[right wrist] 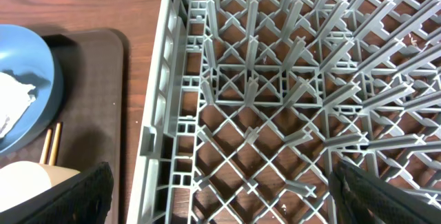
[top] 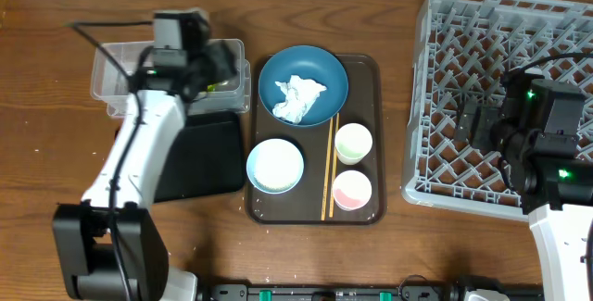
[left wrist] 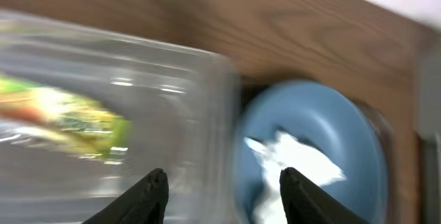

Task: Sort waste into correct bins and load items into the dishwasher rack
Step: 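Carry the wrapper with the left gripper and drop it into the clear bin, then grasp the white tissue on the plate with the left gripper, drop in bin, then grasp the pink-lined cup with the left gripper and lift it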

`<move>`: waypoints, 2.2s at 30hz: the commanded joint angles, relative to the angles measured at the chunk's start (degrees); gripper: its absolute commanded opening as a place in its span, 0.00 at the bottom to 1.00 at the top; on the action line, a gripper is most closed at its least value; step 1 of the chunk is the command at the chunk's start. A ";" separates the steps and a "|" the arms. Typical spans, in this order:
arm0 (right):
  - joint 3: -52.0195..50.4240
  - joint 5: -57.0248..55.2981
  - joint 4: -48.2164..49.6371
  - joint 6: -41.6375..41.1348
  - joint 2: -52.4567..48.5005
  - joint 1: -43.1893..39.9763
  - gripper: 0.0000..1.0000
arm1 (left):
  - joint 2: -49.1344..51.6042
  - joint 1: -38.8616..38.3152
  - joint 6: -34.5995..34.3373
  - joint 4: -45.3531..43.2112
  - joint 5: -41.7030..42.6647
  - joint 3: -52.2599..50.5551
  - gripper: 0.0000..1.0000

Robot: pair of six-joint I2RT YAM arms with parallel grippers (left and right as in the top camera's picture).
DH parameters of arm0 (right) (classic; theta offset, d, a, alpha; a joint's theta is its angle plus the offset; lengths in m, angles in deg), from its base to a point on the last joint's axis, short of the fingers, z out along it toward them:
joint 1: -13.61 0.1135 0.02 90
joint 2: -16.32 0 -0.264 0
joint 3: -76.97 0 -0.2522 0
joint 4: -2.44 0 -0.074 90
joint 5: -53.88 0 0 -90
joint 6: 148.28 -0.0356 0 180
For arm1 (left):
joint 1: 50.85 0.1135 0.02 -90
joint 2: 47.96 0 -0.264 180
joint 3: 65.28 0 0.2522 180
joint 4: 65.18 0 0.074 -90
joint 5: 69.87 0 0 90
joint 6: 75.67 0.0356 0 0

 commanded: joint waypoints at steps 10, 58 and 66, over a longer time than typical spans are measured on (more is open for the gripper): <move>1.07 0.24 -0.07 0.68 0.26 0.76 0.99 | 10.62 -15.91 13.22 -0.07 -1.60 0.15 0.63; 1.07 0.22 -0.09 0.68 0.26 0.76 0.99 | -0.07 6.58 7.63 3.41 -8.46 1.70 0.51; 1.07 0.20 -0.04 0.68 0.26 0.76 0.99 | -3.96 -2.95 7.63 15.85 10.34 1.70 0.51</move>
